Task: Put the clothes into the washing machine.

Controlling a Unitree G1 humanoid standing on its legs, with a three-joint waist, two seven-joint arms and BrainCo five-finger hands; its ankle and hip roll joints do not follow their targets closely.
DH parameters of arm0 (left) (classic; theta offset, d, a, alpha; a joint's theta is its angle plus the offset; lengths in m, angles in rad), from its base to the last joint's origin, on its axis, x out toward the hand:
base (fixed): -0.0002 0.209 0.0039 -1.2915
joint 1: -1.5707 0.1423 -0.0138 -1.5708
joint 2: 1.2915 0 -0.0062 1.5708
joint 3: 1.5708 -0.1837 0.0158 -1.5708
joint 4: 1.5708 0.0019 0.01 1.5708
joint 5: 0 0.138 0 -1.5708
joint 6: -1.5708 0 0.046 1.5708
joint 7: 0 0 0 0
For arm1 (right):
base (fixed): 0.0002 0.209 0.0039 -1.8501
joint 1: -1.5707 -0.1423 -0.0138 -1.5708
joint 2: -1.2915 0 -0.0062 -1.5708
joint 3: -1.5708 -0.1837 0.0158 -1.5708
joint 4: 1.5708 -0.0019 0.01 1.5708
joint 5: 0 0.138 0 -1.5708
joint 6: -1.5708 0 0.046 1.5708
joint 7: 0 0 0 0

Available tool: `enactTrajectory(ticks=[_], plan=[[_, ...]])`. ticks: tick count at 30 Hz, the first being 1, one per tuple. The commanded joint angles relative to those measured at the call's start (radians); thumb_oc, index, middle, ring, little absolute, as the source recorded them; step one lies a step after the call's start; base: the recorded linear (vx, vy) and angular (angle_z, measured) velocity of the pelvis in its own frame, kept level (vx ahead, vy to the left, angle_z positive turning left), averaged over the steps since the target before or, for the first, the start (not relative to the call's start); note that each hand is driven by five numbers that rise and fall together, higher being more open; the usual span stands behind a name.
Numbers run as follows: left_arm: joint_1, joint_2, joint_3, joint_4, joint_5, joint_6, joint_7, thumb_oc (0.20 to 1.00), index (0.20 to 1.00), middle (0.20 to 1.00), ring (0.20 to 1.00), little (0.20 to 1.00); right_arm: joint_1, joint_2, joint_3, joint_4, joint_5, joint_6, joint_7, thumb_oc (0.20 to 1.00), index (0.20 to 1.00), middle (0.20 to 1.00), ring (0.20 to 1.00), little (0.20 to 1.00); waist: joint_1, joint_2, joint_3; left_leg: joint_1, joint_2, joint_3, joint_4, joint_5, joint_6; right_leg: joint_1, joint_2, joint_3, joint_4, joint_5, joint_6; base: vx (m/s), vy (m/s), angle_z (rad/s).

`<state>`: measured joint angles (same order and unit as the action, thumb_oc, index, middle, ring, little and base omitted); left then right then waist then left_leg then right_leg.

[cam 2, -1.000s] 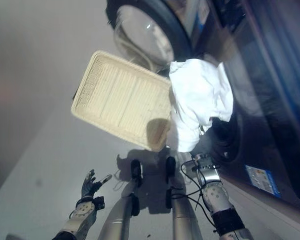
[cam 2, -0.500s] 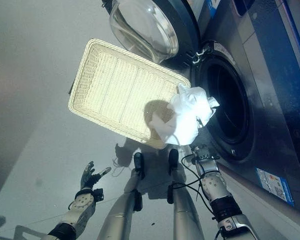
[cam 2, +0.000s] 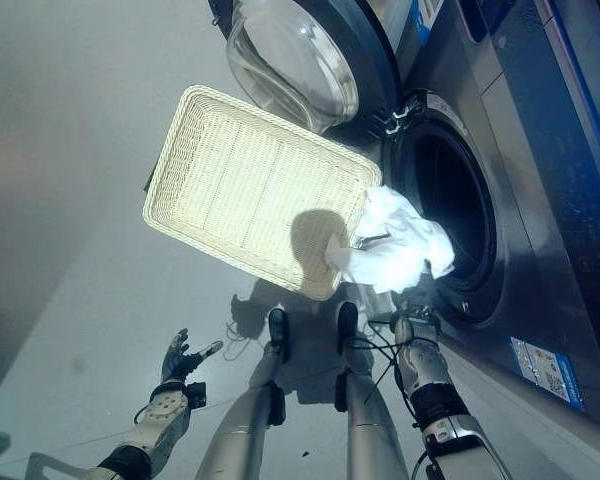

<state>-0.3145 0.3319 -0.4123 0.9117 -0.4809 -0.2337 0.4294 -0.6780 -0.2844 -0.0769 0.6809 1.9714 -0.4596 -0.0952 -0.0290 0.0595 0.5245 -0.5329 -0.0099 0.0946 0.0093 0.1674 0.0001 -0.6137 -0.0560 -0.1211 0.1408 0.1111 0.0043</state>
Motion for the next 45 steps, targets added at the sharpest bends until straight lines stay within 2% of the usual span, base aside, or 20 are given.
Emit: enactTrajectory(ticks=[1,2,4,7,12,13,15,16,19,22,25,27,29,31,35,38,41,43,44,45], plan=[[-0.006,0.010,-0.023,-0.013,0.052,-0.010,-0.004,1.000,1.000,1.000,1.000,1.000,-0.109,-0.193,-0.121,0.010,0.001,-0.287,-0.190,0.200,0.200,0.200,0.200,0.200,0.021,0.054,-0.005,-0.023,-0.046,0.004,0.090,-0.091,-0.024,-0.012,0.013,-0.027,0.081,-0.063,0.067,0.11,-0.151,0.01],[-0.003,0.017,-0.035,-0.027,0.047,-0.003,-0.002,1.000,1.000,1.000,1.000,1.000,-0.139,-0.232,-0.149,0.030,0.001,-0.393,-0.261,0.200,0.200,0.200,0.200,0.200,0.025,0.064,-0.005,-0.032,-0.045,0.001,0.091,-0.091,-0.025,-0.021,0.013,-0.028,0.093,-0.070,0.064,0.09,-0.142,0.03],[0.004,0.038,-0.049,-0.052,0.044,0.013,-0.005,1.000,1.000,1.000,1.000,1.000,-0.161,-0.297,-0.181,0.055,0.001,-0.517,-0.378,0.200,0.200,0.200,0.200,0.200,0.032,0.075,-0.005,-0.044,-0.046,-0.002,0.098,-0.091,-0.025,-0.033,0.015,-0.036,0.117,-0.082,0.061,0.07,-0.144,0.09],[0.019,0.069,-0.069,-0.094,0.038,0.033,-0.010,1.000,1.000,1.000,1.000,1.000,-0.197,-0.422,-0.183,0.155,0.001,-0.629,-0.567,0.200,0.200,0.200,0.200,0.200,0.039,0.085,-0.005,-0.068,-0.050,-0.011,0.122,-0.093,-0.027,-0.055,0.020,-0.040,0.157,-0.102,0.051,0.07,-0.125,0.11],[0.049,0.152,-0.105,-0.232,0.011,0.057,-0.024,1.000,1.000,1.000,1.000,1.000,-0.234,-0.692,-0.189,0.290,0.001,-0.744,-0.562,0.200,0.200,0.200,0.200,0.200,0.033,0.103,-0.005,-0.138,-0.052,-0.037,0.200,-0.104,-0.034,-0.107,0.030,-0.033,0.279,-0.170,0.025,0.11,-0.108,0.16],[0.048,0.168,-0.112,-0.254,0.003,0.063,-0.030,1.000,1.000,1.000,1.000,1.000,-0.233,-0.717,-0.196,0.281,0.001,-0.774,-0.560,0.263,0.263,0.263,0.263,0.263,0.031,0.105,-0.005,-0.152,-0.052,-0.040,0.212,-0.105,-0.035,-0.122,0.030,-0.031,0.298,-0.177,0.023,0.10,-0.122,0.16],[0.048,0.211,-0.130,-0.310,-0.019,0.090,-0.047,1.000,1.000,1.000,1.000,1.000,-0.233,-0.761,-0.200,0.255,0.001,-0.788,-0.536,1.000,1.000,1.000,1.000,1.000,0.031,0.112,-0.005,-0.177,-0.049,-0.044,0.232,-0.103,-0.036,-0.148,0.031,-0.028,0.334,-0.191,0.016,0.09,-0.103,0.17],[0.051,0.225,-0.138,-0.330,-0.024,0.096,-0.051,1.000,1.000,1.000,1.000,1.000,-0.236,-0.771,-0.197,0.245,0.001,-0.784,-0.531,1.000,1.000,1.000,1.000,1.000,0.032,0.115,-0.005,-0.186,-0.047,-0.044,0.243,-0.106,-0.035,-0.159,0.030,-0.027,0.352,-0.201,0.014,0.09,-0.089,0.10],[0.052,0.240,-0.154,-0.353,-0.028,0.112,-0.069,1.000,1.000,1.000,1.000,1.000,-0.234,-0.749,-0.204,0.156,0.001,-0.707,-0.476,1.000,1.000,1.000,1.000,1.000,0.032,0.121,-0.005,-0.205,-0.045,-0.046,0.265,-0.111,-0.032,-0.184,0.028,-0.024,0.385,-0.215,0.011,0.06,-0.060,0.01],[0.049,0.242,-0.172,-0.364,-0.018,0.123,-0.085,1.000,1.000,1.000,1.000,1.000,-0.255,-0.668,-0.173,0.073,0.001,-0.558,-0.302,1.000,1.000,1.000,1.000,1.000,0.044,0.133,-0.005,-0.213,-0.051,-0.049,0.270,-0.112,-0.025,-0.196,0.030,-0.025,0.398,-0.224,0.006,0.03,-0.044,-0.03],[0.029,0.217,-0.188,-0.352,0.002,0.122,-0.090,1.000,1.000,1.000,1.000,1.000,-0.286,-0.570,-0.103,0.110,0.001,-0.499,-0.213,1.000,1.000,1.000,1.000,1.000,0.057,0.155,-0.005,-0.217,-0.056,-0.048,0.267,-0.108,-0.020,-0.207,0.026,-0.026,0.409,-0.232,0.003,0.02,-0.023,-0.03],[0.017,0.195,-0.205,-0.347,0.003,0.119,-0.081,1.000,1.000,1.000,1.000,1.000,-0.335,-0.540,-0.037,0.234,-0.231,-0.383,-0.367,1.000,1.000,1.000,1.000,1.000,0.068,0.174,-0.005,-0.213,-0.061,-0.046,0.268,-0.111,-0.021,-0.206,0.016,-0.033,0.417,-0.239,0.003,0.03,0.022,0.02],[0.004,0.182,-0.212,-0.341,0.008,0.121,-0.069,1.000,1.000,1.000,1.000,1.000,-0.384,-0.529,0.017,0.291,-0.318,-0.160,-0.393,1.000,1.000,1.000,1.000,1.000,0.076,0.183,-0.005,-0.217,-0.061,-0.043,0.264,-0.107,-0.023,-0.210,0.008,-0.041,0.415,-0.237,0.000,0.00,0.009,0.04],[0.012,0.178,-0.209,-0.328,0.014,0.111,-0.067,1.000,1.000,1.000,1.000,1.000,-0.385,-0.535,0.032,0.326,-0.276,-0.104,-0.294,1.000,1.000,1.000,1.000,1.000,0.078,0.184,-0.005,-0.218,-0.059,-0.040,0.258,-0.105,-0.024,-0.212,0.005,-0.047,0.412,-0.235,0.000,0.00,0.002,0.03],[0.034,0.177,-0.208,-0.319,0.013,0.105,-0.050,1.000,1.000,1.000,1.000,1.000,-0.332,-0.529,0.002,0.323,-0.289,-0.108,-0.185,1.000,1.000,1.000,1.000,1.000,0.070,0.177,-0.005,-0.217,-0.055,-0.035,0.252,-0.106,-0.023,-0.213,0.009,-0.047,0.407,-0.232,0.002,-0.01,0.003,0.07],[0.046,0.167,-0.202,-0.323,0.012,0.105,-0.040,1.000,1.000,1.000,1.000,1.000,-0.340,-0.538,0.006,0.289,-0.517,-0.196,-0.299,1.000,1.000,1.000,1.000,1.000,0.065,0.171,-0.005,-0.214,-0.054,-0.030,0.246,-0.107,-0.022,-0.213,0.020,-0.041,0.395,-0.224,0.004,-0.01,0.036,0.01],[0.078,0.160,-0.195,-0.342,0.016,0.095,-0.033,1.000,1.000,1.000,1.000,1.000,-0.359,-0.598,0.009,0.203,-0.971,-0.366,-0.596,1.000,1.000,1.000,1.000,1.000,0.056,0.167,-0.005,-0.204,-0.047,-0.022,0.230,-0.106,-0.024,-0.206,0.031,-0.033,0.380,-0.219,0.007,-0.01,0.086,-0.09],[0.091,0.158,-0.188,-0.348,0.014,0.089,-0.034,1.000,1.000,1.000,1.000,1.000,-0.356,-0.637,0.000,0.133,-1.256,-0.421,-0.825,1.000,1.000,1.000,1.000,1.000,0.048,0.166,-0.005,-0.199,-0.044,-0.018,0.223,-0.106,-0.025,-0.204,0.037,-0.028,0.377,-0.219,0.009,-0.01,0.060,-0.09],[0.091,0.158,-0.188,-0.348,0.014,0.089,-0.034,1.000,1.000,1.000,1.000,1.000,-0.356,-0.637,0.000,0.133,-1.256,-0.421,-0.825,1.000,1.000,1.000,1.000,1.000,0.048,0.166,-0.005,-0.199,-0.044,-0.018,0.223,-0.106,-0.025,-0.204,0.037,-0.028,0.377,-0.219,0.009,0.00,0.087,-0.09],[0.101,0.156,-0.175,-0.355,0.011,0.090,-0.040,1.000,1.000,1.000,1.000,1.000,-0.351,-0.682,-0.018,0.022,-1.656,-0.421,-1.256,1.000,1.000,1.000,1.000,1.000,0.039,0.165,-0.005,-0.191,-0.044,-0.014,0.216,-0.105,-0.026,-0.199,0.044,-0.021,0.375,-0.224,0.011,0.00,0.087,-0.09]])
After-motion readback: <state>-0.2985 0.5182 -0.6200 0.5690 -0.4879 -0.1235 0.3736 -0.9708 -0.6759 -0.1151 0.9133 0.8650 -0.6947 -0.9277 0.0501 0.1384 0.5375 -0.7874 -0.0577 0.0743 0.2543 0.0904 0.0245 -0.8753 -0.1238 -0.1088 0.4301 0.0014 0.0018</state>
